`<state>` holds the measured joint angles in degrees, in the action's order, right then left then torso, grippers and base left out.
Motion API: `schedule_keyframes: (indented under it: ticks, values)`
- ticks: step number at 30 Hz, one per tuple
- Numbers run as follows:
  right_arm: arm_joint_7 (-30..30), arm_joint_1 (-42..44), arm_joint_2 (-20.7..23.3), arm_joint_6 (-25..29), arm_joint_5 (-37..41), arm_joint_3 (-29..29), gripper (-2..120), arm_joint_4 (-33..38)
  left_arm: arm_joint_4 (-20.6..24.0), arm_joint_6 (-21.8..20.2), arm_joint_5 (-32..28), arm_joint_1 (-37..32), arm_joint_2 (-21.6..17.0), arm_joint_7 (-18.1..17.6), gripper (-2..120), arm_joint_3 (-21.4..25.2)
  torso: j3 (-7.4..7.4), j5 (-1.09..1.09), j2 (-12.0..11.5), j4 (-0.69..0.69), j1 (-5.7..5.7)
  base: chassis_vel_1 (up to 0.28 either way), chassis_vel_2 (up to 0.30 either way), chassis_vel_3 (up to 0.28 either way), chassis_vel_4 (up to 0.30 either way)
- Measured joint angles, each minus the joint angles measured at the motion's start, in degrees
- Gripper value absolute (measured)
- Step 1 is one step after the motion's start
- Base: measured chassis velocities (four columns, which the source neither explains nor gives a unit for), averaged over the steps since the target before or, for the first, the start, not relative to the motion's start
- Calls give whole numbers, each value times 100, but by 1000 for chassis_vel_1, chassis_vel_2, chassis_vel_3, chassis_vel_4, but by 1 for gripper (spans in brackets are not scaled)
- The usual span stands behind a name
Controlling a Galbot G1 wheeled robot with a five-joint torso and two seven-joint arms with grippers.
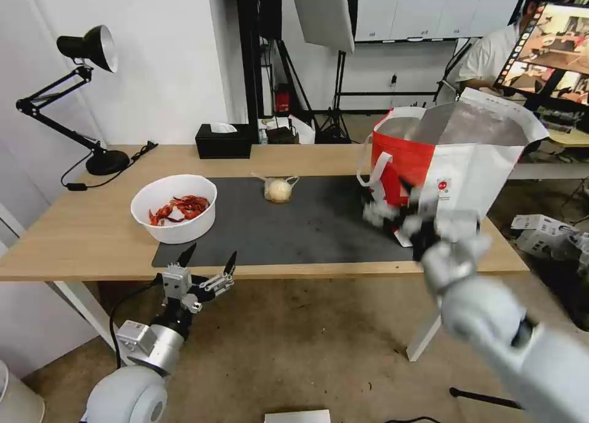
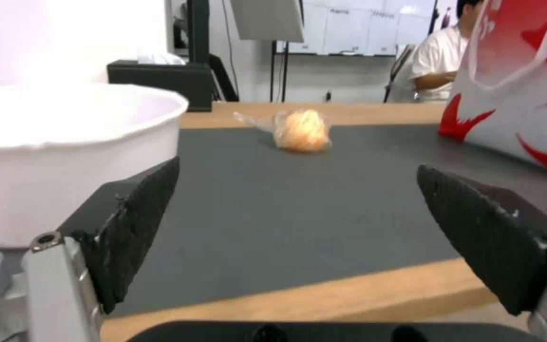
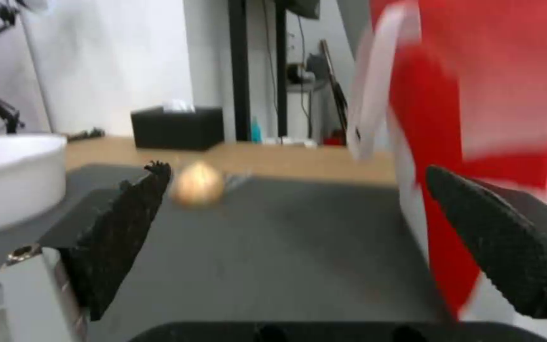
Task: Pick up the trash from the table and place it into the takeout bag.
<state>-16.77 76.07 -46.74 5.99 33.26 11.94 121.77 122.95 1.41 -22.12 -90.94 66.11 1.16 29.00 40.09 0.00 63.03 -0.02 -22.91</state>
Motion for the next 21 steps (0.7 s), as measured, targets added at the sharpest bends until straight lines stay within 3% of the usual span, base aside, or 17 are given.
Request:
schedule_keyframes:
  ticks: [6, 21]
  values:
    - [-149, 961, -514, 42, -947, -31, 100, -164, -63, -208, 312, -238, 115, -129, 100, 100, 0, -1, 0, 0, 0, 0, 0, 0, 0]
    - [-200, 1106, -700, -121, -981, -173, 100, -176, -72, -470, 392, -357, 142, -234, 100, 205, 1, -1, 0, 2, 0, 0, 0, 0, 0]
